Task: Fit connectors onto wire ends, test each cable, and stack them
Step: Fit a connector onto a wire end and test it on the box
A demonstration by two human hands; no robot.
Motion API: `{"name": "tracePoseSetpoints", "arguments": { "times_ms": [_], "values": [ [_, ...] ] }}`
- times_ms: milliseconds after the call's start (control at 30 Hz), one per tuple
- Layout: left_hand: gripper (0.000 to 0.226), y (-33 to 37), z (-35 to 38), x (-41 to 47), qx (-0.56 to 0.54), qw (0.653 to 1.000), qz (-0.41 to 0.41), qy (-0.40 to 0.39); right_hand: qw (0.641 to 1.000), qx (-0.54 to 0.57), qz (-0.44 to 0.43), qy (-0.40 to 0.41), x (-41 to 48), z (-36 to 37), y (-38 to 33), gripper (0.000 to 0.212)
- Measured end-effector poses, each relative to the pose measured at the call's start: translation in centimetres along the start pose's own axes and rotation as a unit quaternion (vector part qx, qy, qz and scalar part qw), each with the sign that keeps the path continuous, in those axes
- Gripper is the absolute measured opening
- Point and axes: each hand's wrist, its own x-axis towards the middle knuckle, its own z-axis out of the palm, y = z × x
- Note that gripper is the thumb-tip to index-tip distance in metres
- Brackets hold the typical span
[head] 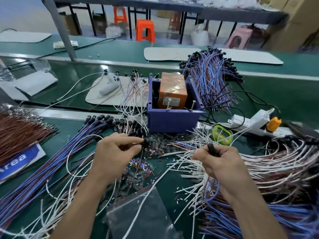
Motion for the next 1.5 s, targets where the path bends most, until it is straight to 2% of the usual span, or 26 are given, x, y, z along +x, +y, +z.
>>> {"name": "tracePoseSetpoints", "arguments": {
  "times_ms": [133,233,367,500,533,600,700,800,867,900,967,1067,1167,1267,1400,1500],
  "values": [
    [0.029,3.1,3.0,-1.3,-0.143,0.985,-0.058,-0.075,1.000,-0.013,-0.015,-0.018,-0.3,1.1,0.1,0.024],
    [0.022,4.1,3.9,-1.5,-0.255,0.960,-0.079,-0.087,1.000,-0.016,-0.011,-0.015,-0.5,1.1,0.5,0.017],
    [0.021,4.5,3.9,-1.3,-0.260,0.958,-0.090,-0.080,1.000,-0.014,0.008,-0.013,-0.8,0.9,0.7,0.014],
    [0.022,4.2,3.2,-0.8,-0.262,0.954,-0.144,-0.008,0.999,0.028,0.002,0.023,-0.7,0.2,0.4,0.014],
    [0.021,4.4,3.2,-0.8,-0.257,0.956,-0.144,-0.017,0.999,0.032,-0.004,0.031,-0.6,0.1,0.4,0.014],
    [0.020,5.5,4.1,-1.3,-0.271,0.949,-0.140,-0.083,0.999,0.033,-0.014,0.036,-0.3,0.4,0.5,0.015],
    [0.010,7.7,6.8,-2.4,-0.357,0.906,-0.150,-0.169,0.999,0.013,-0.032,0.015,-0.2,1.8,0.9,0.022],
    [0.017,8.5,8.2,-2.6,-0.461,0.848,-0.204,-0.163,0.999,0.018,-0.028,0.003,-0.1,2.0,1.1,0.016],
    [0.014,8.4,8.3,-2.4,-0.506,0.821,-0.213,-0.156,0.998,-0.040,-0.035,-0.029,-0.3,1.7,0.7,0.007],
    [0.014,8.3,8.3,-2.4,-0.514,0.817,-0.217,-0.148,0.996,-0.071,-0.041,-0.044,-0.5,1.5,0.6,0.012],
    [0.014,8.0,8.2,-2.1,-0.501,0.823,-0.241,-0.113,0.996,-0.061,-0.034,-0.050,-0.8,1.2,0.4,0.025],
    [0.012,7.2,8.0,-1.5,-0.486,0.825,-0.280,-0.064,0.993,0.113,0.021,-0.033,-1.0,1.2,0.6,0.028],
    [0.019,6.7,7.4,-1.3,-0.456,0.844,-0.273,-0.064,0.964,0.252,0.084,0.030,-0.4,1.0,0.8,0.033],
    [0.033,6.5,6.9,-1.2,-0.391,0.881,-0.253,-0.088,0.963,0.245,0.112,0.028,-0.4,0.8,0.5,0.025],
    [0.029,6.7,7.0,-1.3,-0.332,0.911,-0.215,-0.120,0.986,0.133,0.102,-0.002,-0.2,0.9,0.5,0.037],
    [0.024,6.9,7.2,-1.4,-0.287,0.931,-0.162,-0.156,0.990,0.112,0.084,-0.002,0.2,1.4,0.6,0.016]
  ]
}}
